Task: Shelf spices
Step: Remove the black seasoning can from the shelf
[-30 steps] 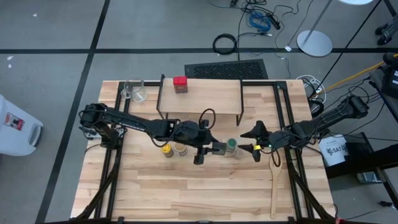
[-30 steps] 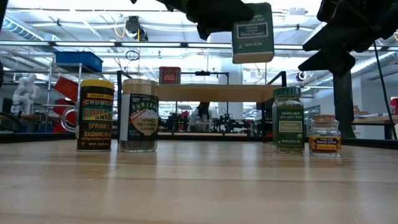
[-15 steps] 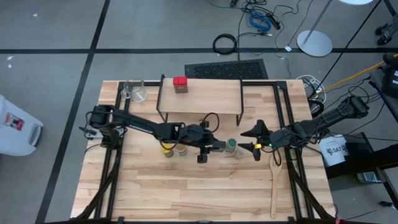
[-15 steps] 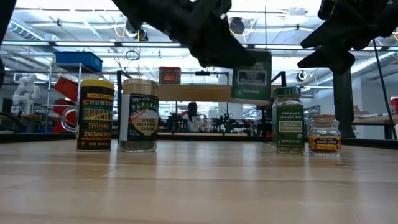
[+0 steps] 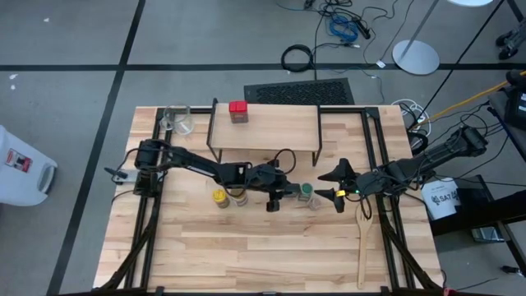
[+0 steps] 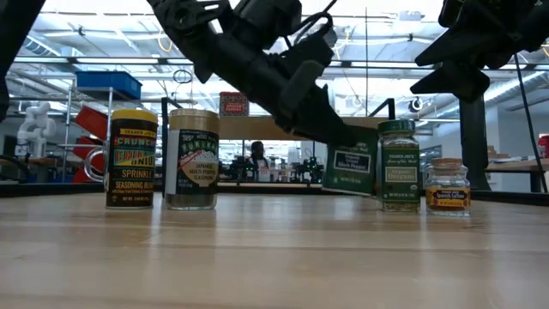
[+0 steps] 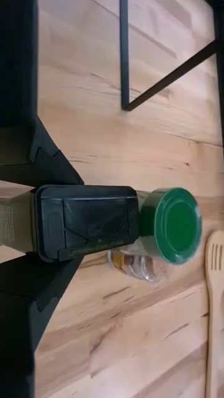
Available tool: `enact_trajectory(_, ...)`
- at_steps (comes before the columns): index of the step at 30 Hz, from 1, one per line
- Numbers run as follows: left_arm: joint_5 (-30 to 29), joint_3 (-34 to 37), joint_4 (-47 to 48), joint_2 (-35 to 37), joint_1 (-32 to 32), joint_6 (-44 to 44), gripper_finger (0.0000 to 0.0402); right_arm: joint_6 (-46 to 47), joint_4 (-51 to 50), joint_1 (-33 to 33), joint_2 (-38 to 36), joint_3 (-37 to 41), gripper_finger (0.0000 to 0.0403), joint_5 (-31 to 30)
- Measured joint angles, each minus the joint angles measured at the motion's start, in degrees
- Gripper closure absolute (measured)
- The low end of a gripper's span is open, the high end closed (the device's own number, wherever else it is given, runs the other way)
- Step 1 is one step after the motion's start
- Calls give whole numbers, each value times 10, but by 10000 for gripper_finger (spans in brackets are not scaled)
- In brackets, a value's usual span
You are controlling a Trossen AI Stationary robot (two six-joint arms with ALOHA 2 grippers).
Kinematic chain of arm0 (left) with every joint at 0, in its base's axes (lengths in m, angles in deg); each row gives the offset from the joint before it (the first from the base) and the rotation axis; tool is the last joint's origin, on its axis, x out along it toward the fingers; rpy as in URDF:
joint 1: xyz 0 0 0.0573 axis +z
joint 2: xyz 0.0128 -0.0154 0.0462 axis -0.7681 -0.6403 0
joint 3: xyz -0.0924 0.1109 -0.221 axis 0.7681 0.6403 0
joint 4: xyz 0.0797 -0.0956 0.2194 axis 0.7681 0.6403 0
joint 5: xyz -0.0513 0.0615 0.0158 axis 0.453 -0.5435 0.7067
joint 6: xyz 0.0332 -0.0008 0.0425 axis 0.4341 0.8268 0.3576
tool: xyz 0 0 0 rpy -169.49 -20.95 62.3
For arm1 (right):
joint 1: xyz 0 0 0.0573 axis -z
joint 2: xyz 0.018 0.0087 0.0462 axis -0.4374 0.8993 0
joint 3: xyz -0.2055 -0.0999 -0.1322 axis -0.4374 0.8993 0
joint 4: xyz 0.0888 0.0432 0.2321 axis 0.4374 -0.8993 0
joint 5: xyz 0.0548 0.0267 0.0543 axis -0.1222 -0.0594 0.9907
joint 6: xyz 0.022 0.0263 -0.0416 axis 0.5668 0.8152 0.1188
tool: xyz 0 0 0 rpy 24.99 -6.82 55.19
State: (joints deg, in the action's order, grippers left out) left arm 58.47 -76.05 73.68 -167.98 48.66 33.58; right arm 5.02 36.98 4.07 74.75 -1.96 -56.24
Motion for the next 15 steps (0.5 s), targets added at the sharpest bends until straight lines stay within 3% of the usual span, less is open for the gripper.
enact_trajectory(15,0,0,-20,-30,0,0,242,5,0,0,0,0,145,0)
